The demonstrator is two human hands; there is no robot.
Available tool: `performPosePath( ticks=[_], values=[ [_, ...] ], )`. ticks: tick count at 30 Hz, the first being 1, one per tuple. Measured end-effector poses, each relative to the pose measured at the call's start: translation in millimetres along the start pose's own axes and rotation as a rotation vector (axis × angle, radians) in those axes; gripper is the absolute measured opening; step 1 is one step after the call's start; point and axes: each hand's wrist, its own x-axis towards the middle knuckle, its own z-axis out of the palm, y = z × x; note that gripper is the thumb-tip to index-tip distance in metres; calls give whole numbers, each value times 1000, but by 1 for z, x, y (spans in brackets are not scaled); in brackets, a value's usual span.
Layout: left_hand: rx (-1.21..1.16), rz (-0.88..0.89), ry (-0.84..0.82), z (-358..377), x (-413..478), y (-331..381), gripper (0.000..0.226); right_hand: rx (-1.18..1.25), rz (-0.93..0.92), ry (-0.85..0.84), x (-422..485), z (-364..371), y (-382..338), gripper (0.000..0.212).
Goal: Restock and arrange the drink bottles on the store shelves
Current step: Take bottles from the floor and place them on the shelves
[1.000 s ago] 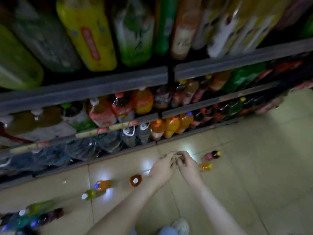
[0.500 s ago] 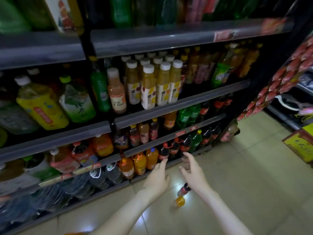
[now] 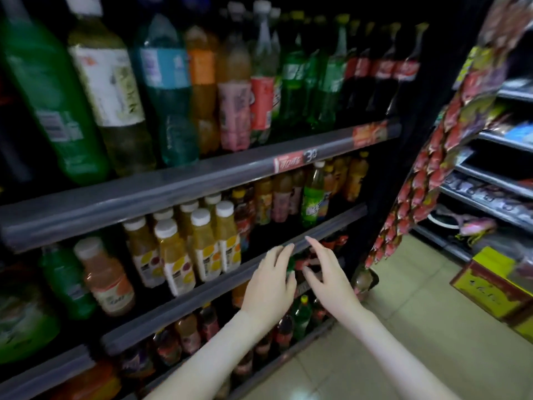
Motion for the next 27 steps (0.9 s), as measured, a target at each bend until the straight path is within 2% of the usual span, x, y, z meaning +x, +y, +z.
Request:
performPosePath(
  ticks=[3,8,13,20,24,27],
  values=[
    [3,-8,-7,15,41,10,57,56,73,71,31,-29,21,67],
    [-3,-40,7,50,102,18,58,83,136,44,86,-61,69,74],
    [73,-102,61,85,181,29,62,64,42,-57,148,-97,102,73],
    [-64,-484,185,133,289,38,86,-70,-124,-215,227,-152,145,66],
    [-11,-592,317,145,304,28,74,-90,-161,-315,249,-160,164,63],
    [-72,-581,338,147,297,30,71,-70,-159,-370,256,-153,175,66]
  ],
)
